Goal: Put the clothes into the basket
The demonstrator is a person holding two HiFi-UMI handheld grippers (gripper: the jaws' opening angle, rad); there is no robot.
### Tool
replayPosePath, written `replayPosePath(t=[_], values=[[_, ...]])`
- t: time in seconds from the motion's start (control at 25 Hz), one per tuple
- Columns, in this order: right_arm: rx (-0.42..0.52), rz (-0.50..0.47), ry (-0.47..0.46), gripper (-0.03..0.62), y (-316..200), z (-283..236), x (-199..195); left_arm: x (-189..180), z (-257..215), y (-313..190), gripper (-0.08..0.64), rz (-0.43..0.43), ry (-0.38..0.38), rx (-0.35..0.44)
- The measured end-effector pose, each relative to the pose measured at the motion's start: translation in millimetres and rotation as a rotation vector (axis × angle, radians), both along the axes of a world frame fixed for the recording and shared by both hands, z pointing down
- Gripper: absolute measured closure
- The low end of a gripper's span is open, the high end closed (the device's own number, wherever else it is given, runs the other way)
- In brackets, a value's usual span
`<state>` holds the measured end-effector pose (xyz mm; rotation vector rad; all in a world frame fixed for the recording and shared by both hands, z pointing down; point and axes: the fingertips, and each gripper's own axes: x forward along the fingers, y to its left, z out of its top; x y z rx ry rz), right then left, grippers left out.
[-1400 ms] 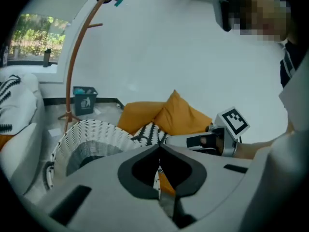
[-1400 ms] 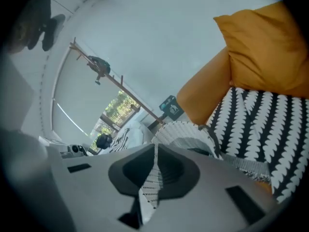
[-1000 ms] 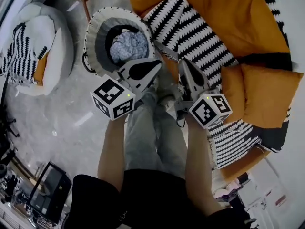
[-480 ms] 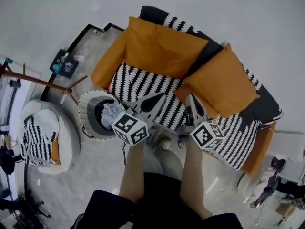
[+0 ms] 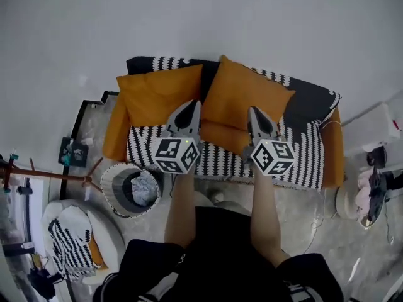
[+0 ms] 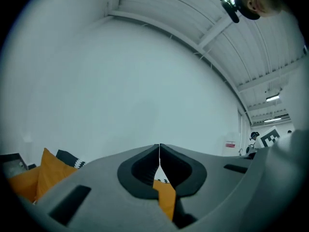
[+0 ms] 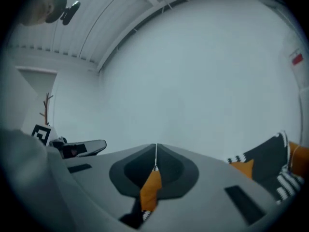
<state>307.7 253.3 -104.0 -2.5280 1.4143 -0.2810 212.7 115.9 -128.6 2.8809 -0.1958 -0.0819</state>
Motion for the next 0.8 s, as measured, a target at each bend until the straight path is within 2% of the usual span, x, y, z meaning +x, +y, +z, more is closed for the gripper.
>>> replayPosePath(t=[0.12,0.28,0.48,0.64,0.8], values=[[-0.047,0.074,0.080,0.578,42,-21,22,20,-14,27,0.551,0.028,-0.008,0.039],[-0.055,0.132,0.120,0.580,76,-40,38,36,-27,48,0.551,0.042,-0.028,0.104],[-0.020,0.120,0.135,0.580,85,-53,37,40,-40,67,0.551,0.054,-0.021,0.138],[-0.002,0.102,0.141,0.580,79,-60,37,37,-49,66,0.551,0.046,-0.002,0.126],[-0.004,0.087,0.154,0.580,74,-64,33,32,-55,65,0.551,0.035,-0.012,0.149]])
